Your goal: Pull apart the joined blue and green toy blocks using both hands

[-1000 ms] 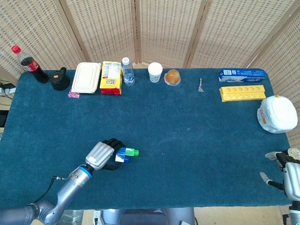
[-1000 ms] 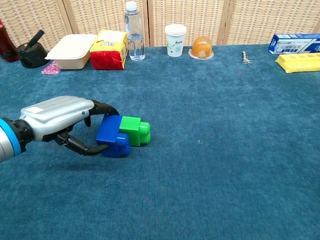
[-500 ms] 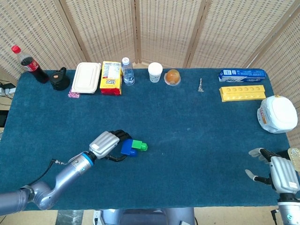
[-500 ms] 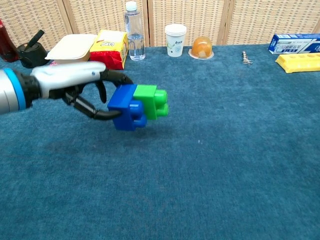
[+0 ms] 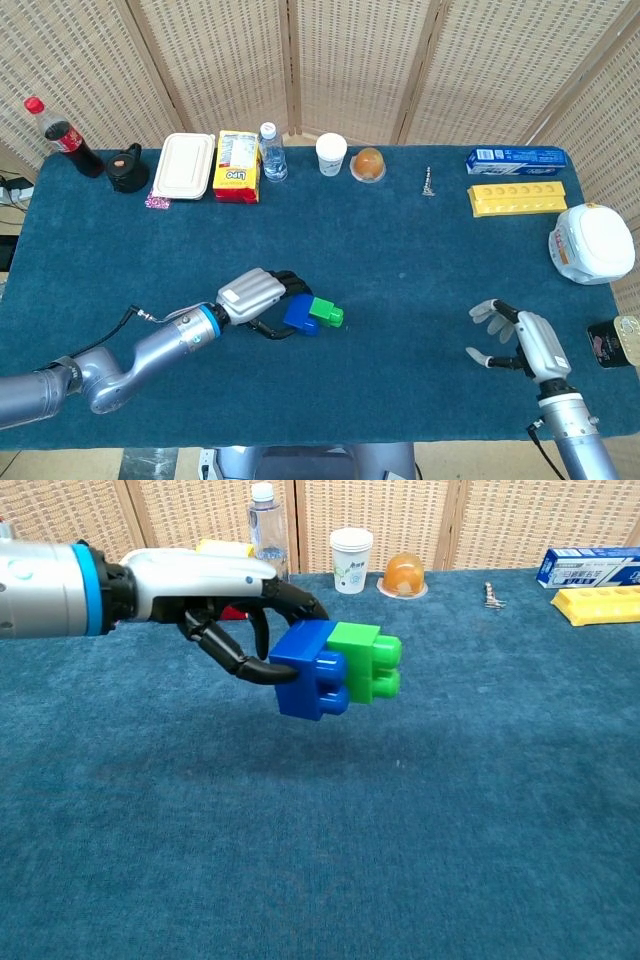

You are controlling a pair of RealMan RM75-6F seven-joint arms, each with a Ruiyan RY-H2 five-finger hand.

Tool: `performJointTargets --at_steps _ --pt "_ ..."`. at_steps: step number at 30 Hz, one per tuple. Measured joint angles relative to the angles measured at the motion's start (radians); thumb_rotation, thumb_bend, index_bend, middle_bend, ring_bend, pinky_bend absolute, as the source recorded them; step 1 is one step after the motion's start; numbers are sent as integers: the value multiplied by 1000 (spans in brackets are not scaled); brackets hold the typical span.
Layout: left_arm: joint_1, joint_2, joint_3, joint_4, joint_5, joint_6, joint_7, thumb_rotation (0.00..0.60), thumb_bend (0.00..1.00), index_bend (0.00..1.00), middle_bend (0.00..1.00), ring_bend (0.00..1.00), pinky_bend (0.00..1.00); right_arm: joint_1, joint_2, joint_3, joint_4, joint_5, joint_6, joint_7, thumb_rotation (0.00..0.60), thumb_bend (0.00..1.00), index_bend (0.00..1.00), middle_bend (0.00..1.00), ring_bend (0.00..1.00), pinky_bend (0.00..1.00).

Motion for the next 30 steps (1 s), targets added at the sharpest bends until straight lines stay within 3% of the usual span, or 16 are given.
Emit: performJointTargets --at_steps 6,18,30 --pt "-41 -7 -11 11 -6 -21 -19 366 425 479 283 208 383 34 -56 14 13 47 -34 -1 600 226 385 470 588 630" --pt "-143 -47 -41 44 -56 -75 14 367 428 478 284 208 383 85 -135 32 14 130 -84 -40 600 223 384 471 591 633" --pt "-206 -91 -40 70 -88 -94 60 370 430 482 289 208 383 111 -149 37 -1 177 -118 -61 600 176 382 471 591 617"
